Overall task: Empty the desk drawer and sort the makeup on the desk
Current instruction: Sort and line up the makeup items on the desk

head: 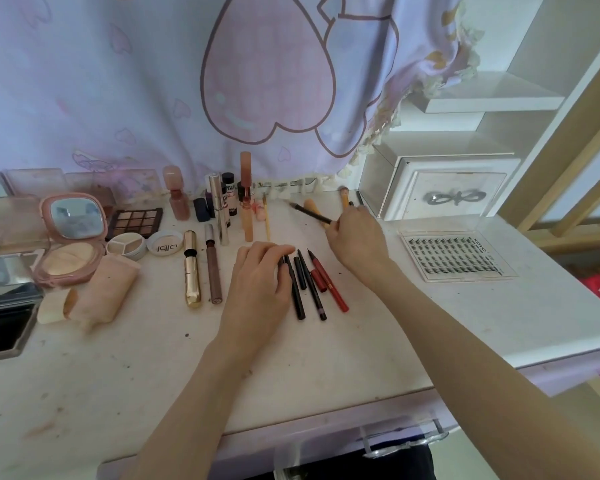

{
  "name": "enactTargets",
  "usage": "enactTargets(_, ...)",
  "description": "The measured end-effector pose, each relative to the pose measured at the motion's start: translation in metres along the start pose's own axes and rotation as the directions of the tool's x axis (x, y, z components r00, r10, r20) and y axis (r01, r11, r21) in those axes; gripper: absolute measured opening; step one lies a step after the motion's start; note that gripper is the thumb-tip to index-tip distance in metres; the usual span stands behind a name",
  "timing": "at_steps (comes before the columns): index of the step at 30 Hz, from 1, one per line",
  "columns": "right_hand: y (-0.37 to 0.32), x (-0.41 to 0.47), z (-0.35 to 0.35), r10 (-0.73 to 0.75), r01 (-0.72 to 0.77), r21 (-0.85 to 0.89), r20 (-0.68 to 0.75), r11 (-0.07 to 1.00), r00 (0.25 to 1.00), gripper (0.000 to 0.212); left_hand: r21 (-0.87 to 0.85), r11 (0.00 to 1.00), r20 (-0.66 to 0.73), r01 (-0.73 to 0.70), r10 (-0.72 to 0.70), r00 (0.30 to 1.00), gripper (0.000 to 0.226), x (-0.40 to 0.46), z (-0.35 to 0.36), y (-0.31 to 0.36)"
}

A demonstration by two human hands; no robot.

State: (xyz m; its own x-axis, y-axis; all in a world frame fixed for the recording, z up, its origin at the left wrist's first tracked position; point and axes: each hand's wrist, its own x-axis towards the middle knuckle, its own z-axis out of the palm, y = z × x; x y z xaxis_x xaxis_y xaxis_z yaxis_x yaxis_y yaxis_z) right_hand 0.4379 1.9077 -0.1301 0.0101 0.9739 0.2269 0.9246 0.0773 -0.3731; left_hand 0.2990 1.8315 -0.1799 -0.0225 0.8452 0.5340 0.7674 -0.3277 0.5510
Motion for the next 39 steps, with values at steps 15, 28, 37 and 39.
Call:
enactTargets(15, 0.067, -0.071, -0.064, -0.248, -0.057, 0.575, 0.437, 0.816, 0.864, 0.015, 0.225, 0.934, 0.173, -0.276, 0.24, 0.955, 0.034, 0.005, -0.013, 0.007)
enactTargets(28, 0.054, -0.082, -0.051, -0.585, 0.587, -0.01, 0.073, 0.809, 0.808, 0.025, 0.249, 0.934, 0.584, -0.256, 0.066, 0.809, 0.023, 0.012, -0.026, 0.046)
enactTargets(37, 0.075, -0.082, -0.041, -0.385, 0.366, 0.158, 0.112, 0.917, 0.916, 0.029, 0.109, 0.994, 0.583, 0.018, -0.079, 0.809, 0.046, 0.006, -0.039, 0.021)
enactTargets(39, 0.076, -0.078, -0.038, -0.231, 0.189, 0.249, 0.155, 0.95, 0.961, 0.028, 0.164, 0.984, 0.464, 0.066, -0.136, 0.875, 0.048, 0.01, -0.036, 0.018)
